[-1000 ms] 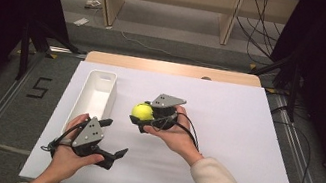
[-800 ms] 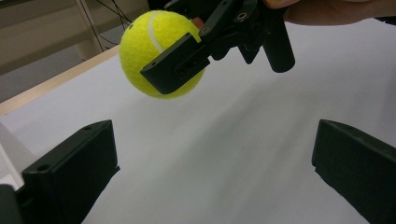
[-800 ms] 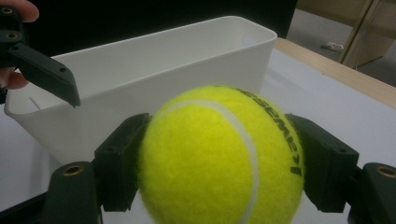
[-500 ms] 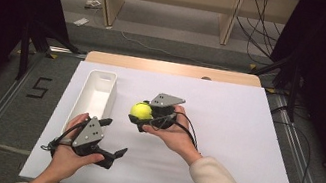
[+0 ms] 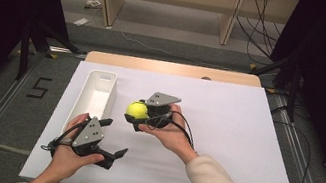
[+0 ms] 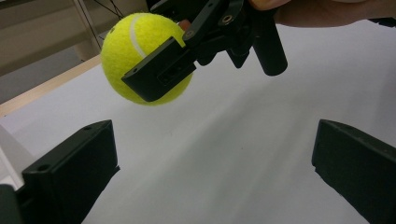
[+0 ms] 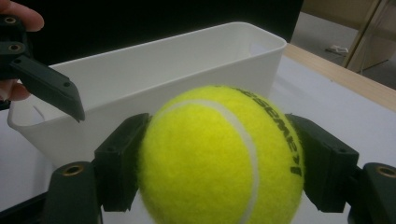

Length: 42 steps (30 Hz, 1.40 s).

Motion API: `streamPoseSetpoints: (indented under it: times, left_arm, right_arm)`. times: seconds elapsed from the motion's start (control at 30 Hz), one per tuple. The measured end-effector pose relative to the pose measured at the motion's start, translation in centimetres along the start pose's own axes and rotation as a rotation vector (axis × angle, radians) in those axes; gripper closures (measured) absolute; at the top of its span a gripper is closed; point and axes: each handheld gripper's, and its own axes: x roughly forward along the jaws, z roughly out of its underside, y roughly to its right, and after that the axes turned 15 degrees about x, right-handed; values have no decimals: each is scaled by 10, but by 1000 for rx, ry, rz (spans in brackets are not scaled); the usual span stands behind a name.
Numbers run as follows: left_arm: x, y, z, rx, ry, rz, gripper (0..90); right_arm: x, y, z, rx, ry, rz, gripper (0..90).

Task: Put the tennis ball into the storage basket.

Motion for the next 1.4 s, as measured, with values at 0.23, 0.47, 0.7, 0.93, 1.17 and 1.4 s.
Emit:
streamPoseSetpoints:
  times: [0.23,0.47,0.7,0.93,1.17,1.4]
  left_arm:
    - [0,0,0,1,2,2,0]
    - [0,0,-1,2,3,3,0]
    - [0,0,-1,3,5,3,0]
    - [0,1,-1,3,8,1,0]
    - [0,0,-1,3,9,1,0]
    - [0,0,-1,3,9,0,0]
  right_arm:
    - [2,-1,-2,-1,3,-3,266]
    - [4,-3,-5,-4,4,-6,266]
    - [4,-4,-5,-3,4,-6,266]
    - [5,-4,-7,-3,17,-6,266]
    - [7,-5,-9,-8,16,-8,265]
    - [7,-5,-11,-9,18,-7,266]
